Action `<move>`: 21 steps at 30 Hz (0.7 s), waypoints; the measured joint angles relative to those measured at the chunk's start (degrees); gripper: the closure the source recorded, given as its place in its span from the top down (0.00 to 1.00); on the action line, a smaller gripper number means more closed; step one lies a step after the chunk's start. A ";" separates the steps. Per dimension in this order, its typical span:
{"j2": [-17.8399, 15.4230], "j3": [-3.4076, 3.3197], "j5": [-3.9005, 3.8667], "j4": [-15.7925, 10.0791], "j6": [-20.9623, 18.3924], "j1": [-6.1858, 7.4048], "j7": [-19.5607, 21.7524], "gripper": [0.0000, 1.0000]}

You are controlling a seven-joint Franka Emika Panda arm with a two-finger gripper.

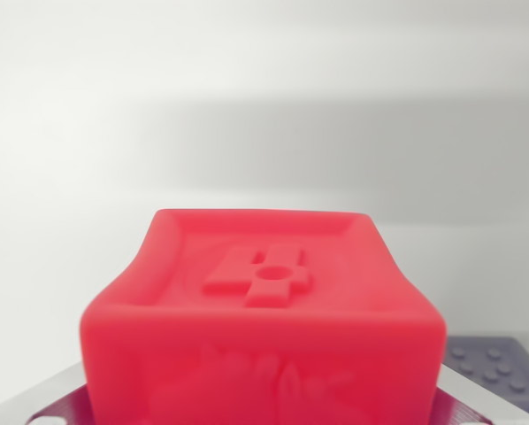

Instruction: Destack cube

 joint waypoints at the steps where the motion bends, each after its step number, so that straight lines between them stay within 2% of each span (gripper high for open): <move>1: 0.12 0.02 0.00 0.19 -0.06 0.06 0.07 0.00; 21: 4.37 0.47 0.00 6.46 -2.07 2.14 2.32 0.00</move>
